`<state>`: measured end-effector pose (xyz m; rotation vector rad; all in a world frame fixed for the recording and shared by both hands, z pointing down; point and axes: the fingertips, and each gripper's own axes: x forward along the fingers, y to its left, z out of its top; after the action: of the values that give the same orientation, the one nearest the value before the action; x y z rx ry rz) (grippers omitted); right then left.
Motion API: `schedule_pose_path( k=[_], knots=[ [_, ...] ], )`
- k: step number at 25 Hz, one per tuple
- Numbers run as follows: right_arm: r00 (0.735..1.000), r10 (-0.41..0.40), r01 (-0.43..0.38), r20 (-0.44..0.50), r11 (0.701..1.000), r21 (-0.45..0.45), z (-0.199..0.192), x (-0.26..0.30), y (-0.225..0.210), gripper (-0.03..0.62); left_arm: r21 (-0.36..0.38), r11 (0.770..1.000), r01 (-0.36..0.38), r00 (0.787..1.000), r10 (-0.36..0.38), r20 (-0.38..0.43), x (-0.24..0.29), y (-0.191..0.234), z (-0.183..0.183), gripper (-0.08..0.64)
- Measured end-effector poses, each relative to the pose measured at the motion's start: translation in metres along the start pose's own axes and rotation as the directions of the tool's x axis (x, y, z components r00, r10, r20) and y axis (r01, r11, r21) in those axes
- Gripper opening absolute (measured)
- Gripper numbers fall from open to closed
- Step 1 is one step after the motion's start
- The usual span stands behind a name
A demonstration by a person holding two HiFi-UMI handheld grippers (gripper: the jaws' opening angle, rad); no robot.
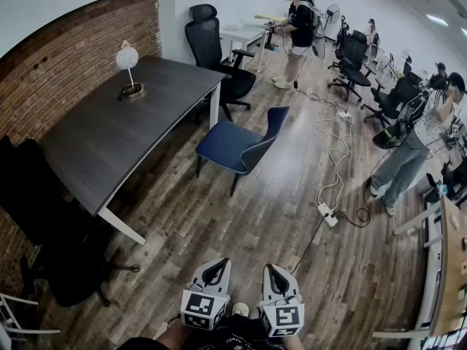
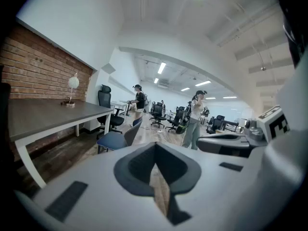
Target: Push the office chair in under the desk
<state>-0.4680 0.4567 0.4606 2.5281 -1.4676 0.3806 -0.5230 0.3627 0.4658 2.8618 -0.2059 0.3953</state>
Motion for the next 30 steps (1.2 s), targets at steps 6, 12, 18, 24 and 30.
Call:
schedule_pose_path(
  k=[6, 12, 18, 24, 30],
  knots=[
    [0.999, -0.045, 0.045, 0.024, 0.999, -0.007, 0.005, 0.016, -0.001, 0.003, 0.002, 1.0, 0.0, 1.0, 0.0, -0.006, 0.006, 0.022, -0.002, 0.006],
    [0.997, -0.061, 0.06, 0.038, 0.998, 0.02, 0.007, 0.022, -0.003, 0.004, 0.01, 1.0, 0.015, 1.0, -0.015, -0.021, 0.012, 0.026, -0.002, 0.006],
    [1.0, -0.015, 0.014, 0.004, 0.998, 0.062, -0.002, 0.037, -0.019, 0.005, 0.034, 0.999, 0.032, 0.999, -0.03, -0.038, 0.04, 0.023, 0.001, 0.008],
    [1.0, -0.023, 0.023, 0.009, 0.999, 0.043, 0.007, 0.07, -0.068, 0.005, 0.033, 0.999, -0.003, 1.0, 0.004, -0.014, 0.079, 0.03, 0.017, 0.008],
    [1.0, 0.016, -0.016, 0.001, 1.0, -0.001, 0.021, 0.119, -0.112, 0.005, -0.006, 0.999, -0.043, 0.999, 0.043, -0.03, 0.131, 0.037, 0.032, 0.008]
  ],
)
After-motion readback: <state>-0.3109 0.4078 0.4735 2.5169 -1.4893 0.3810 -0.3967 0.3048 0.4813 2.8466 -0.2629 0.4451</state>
